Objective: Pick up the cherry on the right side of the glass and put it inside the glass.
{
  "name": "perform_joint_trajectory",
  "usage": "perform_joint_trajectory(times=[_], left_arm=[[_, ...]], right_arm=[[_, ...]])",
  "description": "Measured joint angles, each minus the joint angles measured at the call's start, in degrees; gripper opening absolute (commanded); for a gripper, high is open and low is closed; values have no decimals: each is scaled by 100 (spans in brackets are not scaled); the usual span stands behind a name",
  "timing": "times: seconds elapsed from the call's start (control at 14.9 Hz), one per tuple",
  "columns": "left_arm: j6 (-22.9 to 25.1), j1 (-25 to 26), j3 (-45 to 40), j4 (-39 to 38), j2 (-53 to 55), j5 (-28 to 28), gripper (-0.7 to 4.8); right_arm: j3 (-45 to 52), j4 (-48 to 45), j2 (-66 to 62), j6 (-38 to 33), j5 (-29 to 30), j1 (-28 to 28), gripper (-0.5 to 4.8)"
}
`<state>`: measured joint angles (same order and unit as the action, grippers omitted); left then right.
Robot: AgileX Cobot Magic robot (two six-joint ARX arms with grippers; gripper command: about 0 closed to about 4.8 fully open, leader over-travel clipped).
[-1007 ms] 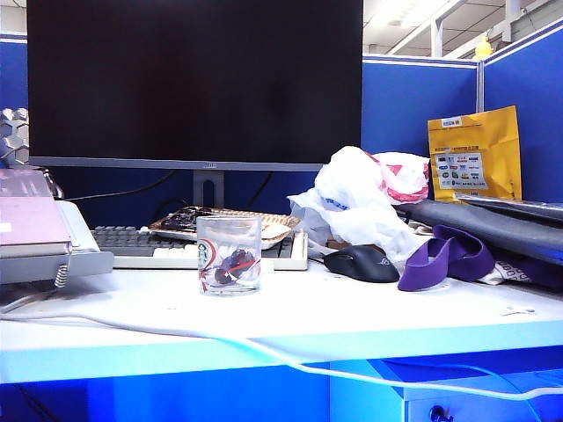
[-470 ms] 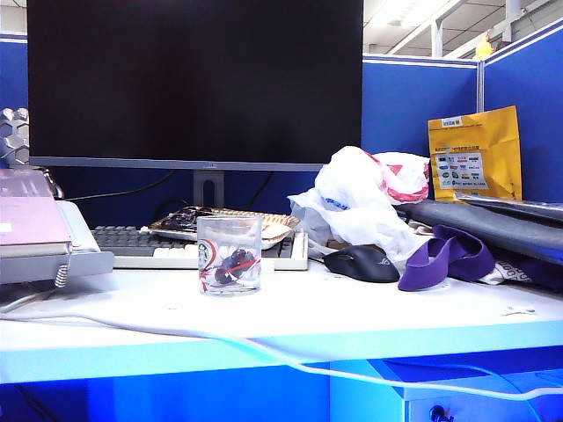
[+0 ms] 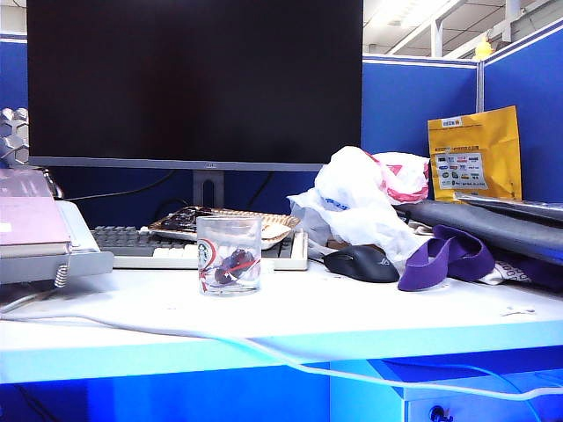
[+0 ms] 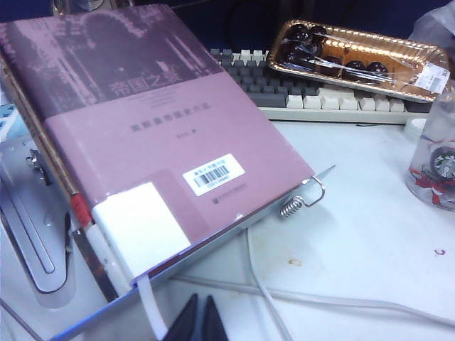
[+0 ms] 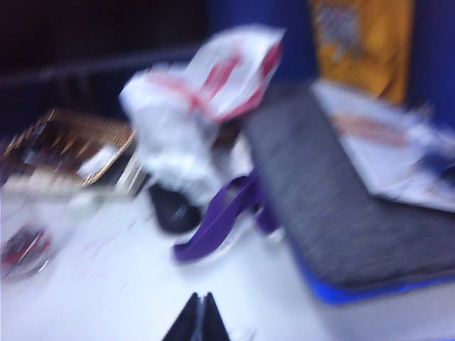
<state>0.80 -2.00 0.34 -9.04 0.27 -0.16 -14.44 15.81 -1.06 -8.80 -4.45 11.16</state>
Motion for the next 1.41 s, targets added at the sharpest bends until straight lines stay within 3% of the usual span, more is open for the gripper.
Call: perform_joint_trajectory(times=[0.27, 0.81, 1.41], left_arm=[[0, 0, 0, 0, 0, 0, -5], [0, 0, 0, 0, 2, 0, -5], [-2, 0, 0, 0, 0, 0, -5]], right_arm=[[319, -9, -2, 0, 26, -463, -1], [1193, -81, 90, -98, 70, -461, -1], [1196, -79, 92, -192, 155, -459, -1]])
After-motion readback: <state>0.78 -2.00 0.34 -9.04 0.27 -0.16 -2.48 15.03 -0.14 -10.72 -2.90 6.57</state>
